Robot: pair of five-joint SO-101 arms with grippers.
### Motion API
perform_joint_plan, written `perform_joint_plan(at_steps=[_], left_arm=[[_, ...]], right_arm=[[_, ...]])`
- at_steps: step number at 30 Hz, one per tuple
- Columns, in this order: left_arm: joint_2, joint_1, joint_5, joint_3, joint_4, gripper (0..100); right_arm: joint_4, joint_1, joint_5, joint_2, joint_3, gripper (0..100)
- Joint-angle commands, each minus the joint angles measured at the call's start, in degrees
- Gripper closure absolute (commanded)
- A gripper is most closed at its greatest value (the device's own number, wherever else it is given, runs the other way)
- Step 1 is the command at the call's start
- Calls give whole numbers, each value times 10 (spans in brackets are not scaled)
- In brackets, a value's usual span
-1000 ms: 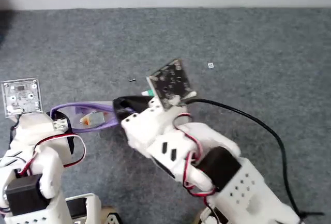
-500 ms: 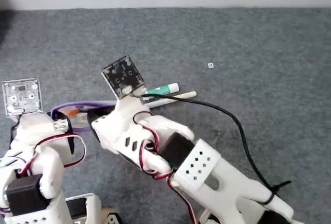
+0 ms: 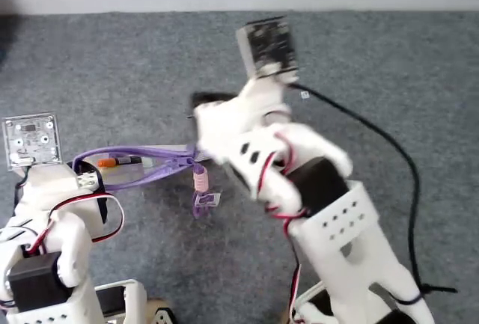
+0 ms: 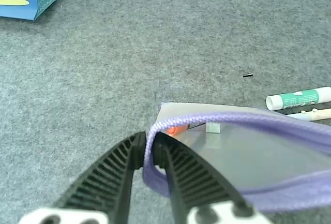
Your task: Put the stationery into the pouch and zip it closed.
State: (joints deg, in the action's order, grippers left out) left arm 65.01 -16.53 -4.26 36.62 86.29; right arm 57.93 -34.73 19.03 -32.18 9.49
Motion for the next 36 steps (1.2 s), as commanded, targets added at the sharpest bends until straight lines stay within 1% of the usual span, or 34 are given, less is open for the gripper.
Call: perform_joint_plan(at_steps=[1, 4, 10, 12, 15, 19, 25, 27, 32, 33, 36], left_arm=[[-12, 0, -5, 27, 0, 989], [-12, 0, -5, 27, 0, 989], [-9, 0, -5, 27, 0, 989], [-9, 0, -5, 27, 0, 989], [-8, 0, -5, 27, 0, 989], [-8, 0, -5, 27, 0, 989], [-8, 0, -5, 27, 0, 989], [-8, 0, -5, 27, 0, 989], [-8, -1, -5, 27, 0, 989], [-8, -1, -5, 27, 0, 989], [-8, -1, -5, 27, 0, 989]], right_arm=[[10, 64, -41, 15, -28, 967], [37, 96, -84, 67, -31, 967], [100, 127, -171, 198, -75, 967], [129, 133, -217, 246, -108, 967], [170, 134, -314, 315, -161, 967], [224, 135, -410, 400, -222, 967], [249, 135, -497, 524, -287, 960], [261, 135, -524, 561, -312, 925], [262, 138, -571, 639, -374, 747], [262, 141, -585, 653, -383, 734], [262, 146, -619, 691, -416, 756]])
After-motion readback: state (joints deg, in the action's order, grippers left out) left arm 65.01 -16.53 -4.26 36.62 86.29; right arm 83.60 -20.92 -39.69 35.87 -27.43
